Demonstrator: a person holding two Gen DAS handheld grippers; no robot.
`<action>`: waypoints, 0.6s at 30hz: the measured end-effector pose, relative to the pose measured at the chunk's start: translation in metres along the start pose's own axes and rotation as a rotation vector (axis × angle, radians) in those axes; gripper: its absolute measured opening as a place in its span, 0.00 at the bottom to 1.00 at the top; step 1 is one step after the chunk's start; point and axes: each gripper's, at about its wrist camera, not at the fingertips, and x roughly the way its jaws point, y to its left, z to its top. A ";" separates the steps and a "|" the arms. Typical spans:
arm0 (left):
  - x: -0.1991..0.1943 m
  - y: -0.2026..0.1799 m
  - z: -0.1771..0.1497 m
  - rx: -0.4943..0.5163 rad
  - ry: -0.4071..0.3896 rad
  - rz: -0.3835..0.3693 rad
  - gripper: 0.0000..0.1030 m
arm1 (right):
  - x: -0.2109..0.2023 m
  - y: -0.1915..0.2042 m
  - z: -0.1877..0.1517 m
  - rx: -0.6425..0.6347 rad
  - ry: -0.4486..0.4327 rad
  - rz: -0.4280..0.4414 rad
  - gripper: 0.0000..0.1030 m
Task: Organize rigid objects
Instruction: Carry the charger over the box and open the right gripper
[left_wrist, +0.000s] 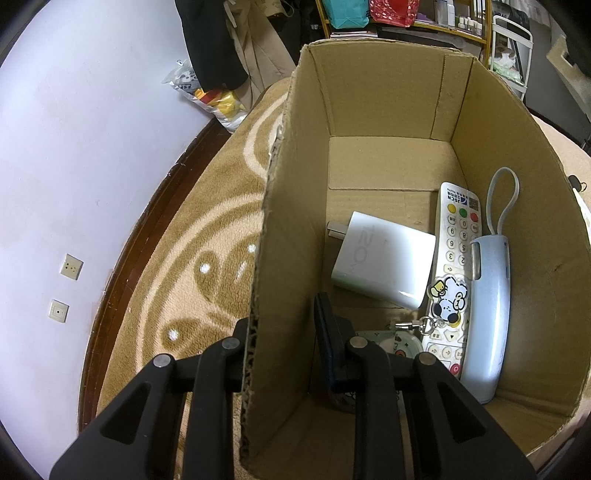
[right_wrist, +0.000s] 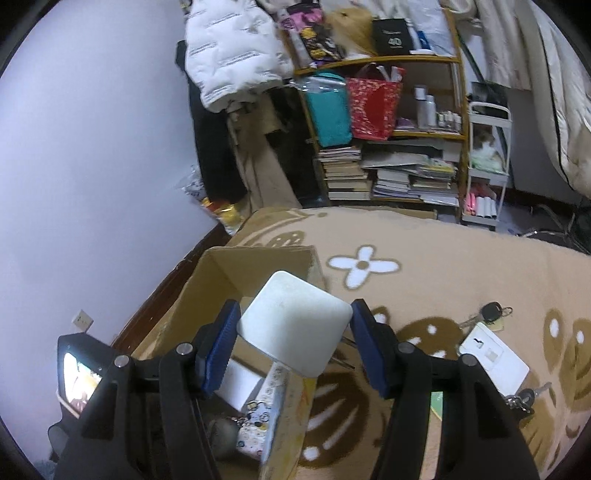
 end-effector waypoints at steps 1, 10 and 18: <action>0.000 0.000 0.000 0.000 -0.001 0.000 0.22 | 0.000 0.003 -0.001 -0.006 0.002 0.005 0.63; 0.000 0.001 0.001 -0.002 0.001 -0.001 0.22 | 0.004 0.019 -0.008 -0.079 0.032 0.037 0.63; -0.001 0.001 0.001 -0.002 0.001 -0.001 0.22 | 0.013 0.021 -0.014 -0.064 0.073 0.070 0.63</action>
